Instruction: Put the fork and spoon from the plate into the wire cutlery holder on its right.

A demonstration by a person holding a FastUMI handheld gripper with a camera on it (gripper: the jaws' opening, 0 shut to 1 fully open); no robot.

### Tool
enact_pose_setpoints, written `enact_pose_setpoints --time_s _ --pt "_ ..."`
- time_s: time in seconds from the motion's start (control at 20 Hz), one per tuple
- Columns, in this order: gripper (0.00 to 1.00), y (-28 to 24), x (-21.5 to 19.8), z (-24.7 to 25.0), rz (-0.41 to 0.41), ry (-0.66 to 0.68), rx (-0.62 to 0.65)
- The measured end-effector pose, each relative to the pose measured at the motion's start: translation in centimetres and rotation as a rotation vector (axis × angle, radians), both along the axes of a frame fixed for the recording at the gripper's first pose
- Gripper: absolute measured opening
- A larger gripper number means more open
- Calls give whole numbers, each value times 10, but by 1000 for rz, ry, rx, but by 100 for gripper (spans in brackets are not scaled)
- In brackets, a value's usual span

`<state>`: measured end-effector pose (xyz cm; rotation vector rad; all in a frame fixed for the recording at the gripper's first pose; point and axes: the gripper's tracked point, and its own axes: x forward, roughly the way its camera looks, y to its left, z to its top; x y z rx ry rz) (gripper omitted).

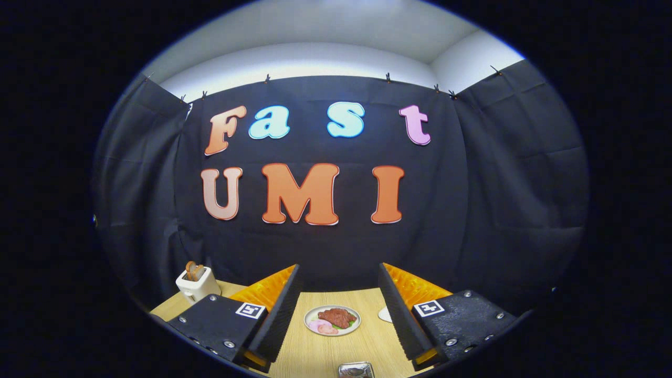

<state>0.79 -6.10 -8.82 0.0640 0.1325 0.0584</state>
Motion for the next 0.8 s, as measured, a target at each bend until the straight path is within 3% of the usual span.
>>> enact_pose_setpoints --time_s 0.3,0.8 --pt "87 16 3 21 17 -86 -3" --pt "87 36 6 28 54 -120 0"
